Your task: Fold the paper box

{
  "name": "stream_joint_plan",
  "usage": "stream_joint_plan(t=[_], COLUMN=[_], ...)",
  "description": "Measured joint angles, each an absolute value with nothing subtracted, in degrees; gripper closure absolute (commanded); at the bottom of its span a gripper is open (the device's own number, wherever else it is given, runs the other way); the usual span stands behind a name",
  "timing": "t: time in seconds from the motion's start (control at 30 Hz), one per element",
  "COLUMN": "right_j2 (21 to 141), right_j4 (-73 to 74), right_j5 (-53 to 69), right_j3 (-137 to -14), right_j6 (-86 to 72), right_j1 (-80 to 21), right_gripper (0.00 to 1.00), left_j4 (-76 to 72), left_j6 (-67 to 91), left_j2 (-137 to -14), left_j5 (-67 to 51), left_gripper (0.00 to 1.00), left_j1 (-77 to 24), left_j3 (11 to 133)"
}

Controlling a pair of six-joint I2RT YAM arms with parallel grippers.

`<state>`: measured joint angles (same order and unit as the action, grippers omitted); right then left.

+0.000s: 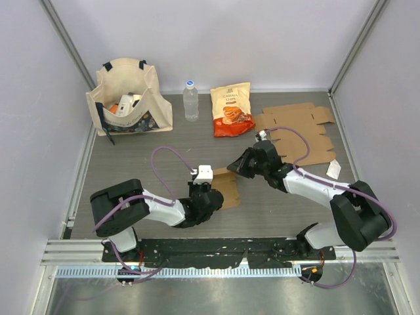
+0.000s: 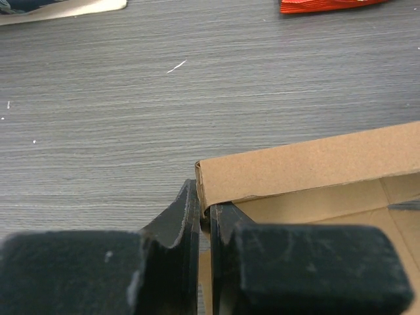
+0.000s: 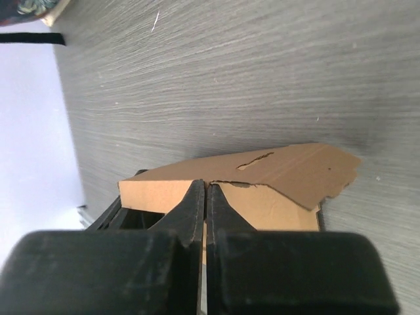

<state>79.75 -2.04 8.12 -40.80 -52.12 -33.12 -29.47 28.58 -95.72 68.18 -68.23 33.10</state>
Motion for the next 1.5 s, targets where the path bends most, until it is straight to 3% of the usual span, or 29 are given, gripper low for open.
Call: stream_joint_plan(t=[0.1, 0.13, 0.17, 0.23, 0.3, 0.37, 0.43, 0.47, 0.53, 0.57, 0.67, 0.8, 1.03, 1.5], right_j2=[78.8, 78.8, 78.9, 78.9, 78.1, 74.9, 68.3, 65.8, 61.1, 60.1, 61.9, 71.2, 79.2, 86.5], right_j4=[-10.9, -14.7, -17.4, -19.2, -17.7, -12.9, -7.6, -6.6, -7.0, -7.6, -11.8, -16.9, -24.9, -39.0], right_j5=[10.8, 12.4, 13.9, 16.6, 16.4, 14.7, 11.7, 11.0, 8.3, 7.3, 1.0, -7.9, -19.7, -20.5], right_j3=[-35.1, -32.6, -31.0, -30.1, -30.5, -30.5, -30.0, -29.6, -27.6, -26.5, -22.0, -19.8, -19.7, -19.7], right_j6=[-58.0, -60.0, -61.4, -62.2, -58.0, -53.1, -47.6, -46.0, -42.8, -42.0, -40.0, -38.9, -38.2, -36.8], right_j1=[-30.9, -29.9, -29.1, -27.6, -26.7, -26.3, -26.1, -26.1, -27.4, -28.6, -36.1, -43.4, -44.0, -44.0], right_gripper=[0.99, 0.87, 0.5, 0.36, 0.33, 0.33, 0.4, 0.55, 0.69, 0.84, 0.99, 0.99, 0.99, 0.99], left_j4=[-29.4, -29.1, -28.8, -28.3, -27.2, -26.4, -25.8, -25.8, -25.6, -25.5, -25.0, -24.1, -20.8, -19.8], left_j6=[29.3, 29.7, 30.1, 31.3, 32.5, 33.5, 34.5, 34.8, 35.5, 35.7, 36.3, 37.4, 38.7, 39.9], left_j2=[-95.7, -95.6, -95.5, -95.1, -94.5, -93.8, -93.0, -92.9, -92.8, -92.8, -92.8, -92.8, -93.2, -93.3], left_j5=[68.5, 68.4, 68.2, 67.9, 68.2, 68.6, 69.0, 69.2, 69.3, 69.4, 69.4, 69.4, 69.9, 69.8], left_gripper=[1.0, 1.0, 1.0, 1.0, 1.0, 1.0, 1.0, 1.0, 1.0, 1.0, 1.0, 1.0, 1.0, 1.0], left_j1=[-68.3, -68.3, -68.4, -68.6, -68.7, -68.7, -68.7, -68.7, -68.7, -68.7, -68.7, -68.7, -68.7, -68.7], left_j3=[33.2, 33.2, 33.2, 33.2, 33.2, 33.2, 33.2, 33.2, 33.2, 33.2, 33.2, 33.2, 33.8, 34.0])
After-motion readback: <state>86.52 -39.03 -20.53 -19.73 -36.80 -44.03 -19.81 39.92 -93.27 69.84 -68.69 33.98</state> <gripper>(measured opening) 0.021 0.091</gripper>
